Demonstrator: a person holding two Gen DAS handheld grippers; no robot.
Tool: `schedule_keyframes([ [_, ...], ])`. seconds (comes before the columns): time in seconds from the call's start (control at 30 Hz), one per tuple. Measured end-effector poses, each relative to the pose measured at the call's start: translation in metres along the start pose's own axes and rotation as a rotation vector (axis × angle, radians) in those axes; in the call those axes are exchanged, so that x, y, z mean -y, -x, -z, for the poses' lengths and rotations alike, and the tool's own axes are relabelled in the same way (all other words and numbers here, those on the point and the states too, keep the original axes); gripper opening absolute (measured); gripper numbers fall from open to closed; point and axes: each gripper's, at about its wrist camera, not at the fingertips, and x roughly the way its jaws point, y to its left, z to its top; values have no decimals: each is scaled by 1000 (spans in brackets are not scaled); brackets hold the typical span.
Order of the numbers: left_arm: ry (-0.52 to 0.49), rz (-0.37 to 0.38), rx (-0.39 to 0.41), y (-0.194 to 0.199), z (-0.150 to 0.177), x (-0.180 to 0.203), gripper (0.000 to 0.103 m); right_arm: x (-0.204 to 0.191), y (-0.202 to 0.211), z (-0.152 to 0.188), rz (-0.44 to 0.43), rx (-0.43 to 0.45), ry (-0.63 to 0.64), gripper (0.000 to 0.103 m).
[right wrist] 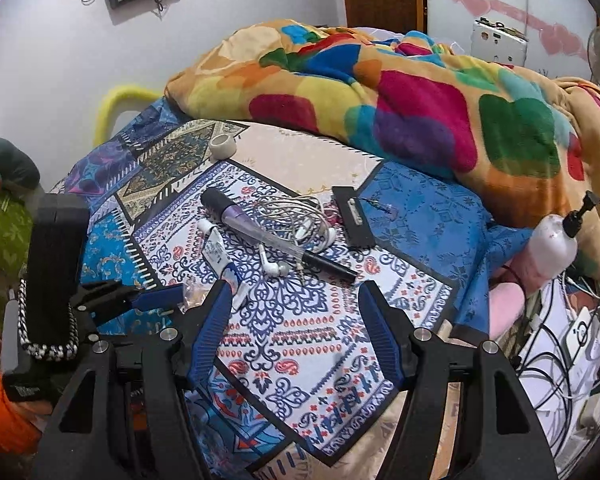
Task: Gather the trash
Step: 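Grasp the clear plastic bag with the left tool while the right tool grasps a white wrapper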
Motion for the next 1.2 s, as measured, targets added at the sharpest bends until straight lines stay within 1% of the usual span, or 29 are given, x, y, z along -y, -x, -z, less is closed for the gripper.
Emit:
schedule_keyframes([
  [0.07,-18,-10,12,-1,0,2,35,-3,-6,-2,-21,-14,4,62],
  [0.2,-5,-31,34,3,2,-10,33,-14,-19,-3,-53,-42,25,62],
  [0.3,13,-47,46,13,5,-28,32,-23,-33,-6,-72,-70,42,62],
  [0.47,51,-90,81,34,6,-59,32,-38,-54,-17,-113,-85,84,62],
  [0.6,103,-88,95,46,8,-78,32,-46,-73,-27,-155,-105,75,62],
  [0.7,128,-88,101,50,13,-86,32,-52,-89,-31,-176,-141,87,52],
  [0.73,132,-86,100,50,14,-86,32,-55,-94,-31,-165,-153,100,50],
  [0.87,121,-96,92,49,17,-88,32,-59,-104,-26,-129,-175,137,48],
  [0.93,130,-87,92,48,17,-89,32,-64,-105,-24,-101,-163,166,43],
  [0.97,136,-78,92,48,16,-90,32,-66,-105,-22,-88,-163,188,39],
  [1.0,140,-72,91,48,15,-90,32,-68,-104,-21,-65,-155,205,32],
  [1.03,145,-67,92,49,15,-91,32,-71,-105,-20,-49,-152,220,24],
  [1.07,149,-62,94,50,15,-92,32,-72,-105,-20,-51,-155,228,19],
  [1.1,148,-63,96,51,15,-92,32,-71,-105,-20,-66,-159,219,11],
  [1.13,145,-66,98,52,15,-91,32,-70,-105,-20,-87,-169,201,7],
  [1.2,136,-70,103,56,15,-90,32,-69,-102,-19,-87,-164,174,6],
])
